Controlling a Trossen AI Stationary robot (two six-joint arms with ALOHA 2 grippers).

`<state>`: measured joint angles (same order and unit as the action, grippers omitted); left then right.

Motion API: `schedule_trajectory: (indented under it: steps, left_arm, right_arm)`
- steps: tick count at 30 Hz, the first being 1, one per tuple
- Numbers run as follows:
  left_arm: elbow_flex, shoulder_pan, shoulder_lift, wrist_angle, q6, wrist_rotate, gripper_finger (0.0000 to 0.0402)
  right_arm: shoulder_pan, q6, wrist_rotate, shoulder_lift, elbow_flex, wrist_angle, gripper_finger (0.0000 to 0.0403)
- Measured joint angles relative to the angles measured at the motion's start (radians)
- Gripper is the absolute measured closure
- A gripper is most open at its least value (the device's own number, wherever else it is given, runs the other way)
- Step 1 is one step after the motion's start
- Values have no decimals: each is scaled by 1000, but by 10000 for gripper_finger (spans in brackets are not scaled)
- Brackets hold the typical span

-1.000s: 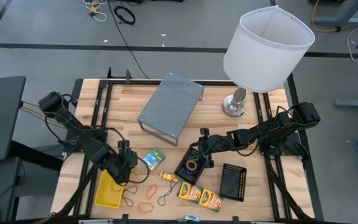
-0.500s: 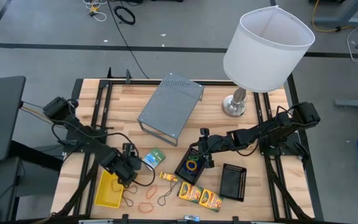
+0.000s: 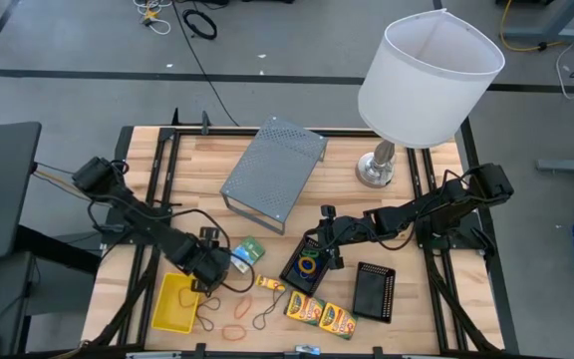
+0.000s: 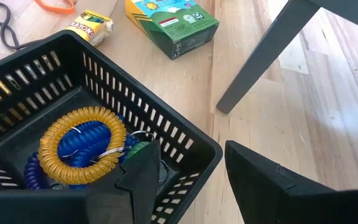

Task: Pick & Place Office Desk Supplies
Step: Put the green rubber band into the yellow bin

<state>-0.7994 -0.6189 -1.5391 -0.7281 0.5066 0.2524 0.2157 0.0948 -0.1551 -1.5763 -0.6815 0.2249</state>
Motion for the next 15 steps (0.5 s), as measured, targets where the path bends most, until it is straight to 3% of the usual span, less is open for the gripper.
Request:
schedule_trajectory:
  steps: [15]
  left_arm:
    - [1,26,-81,67,-89,-92,194]
  right_arm:
    - [0,8,0,0,0,-4,215]
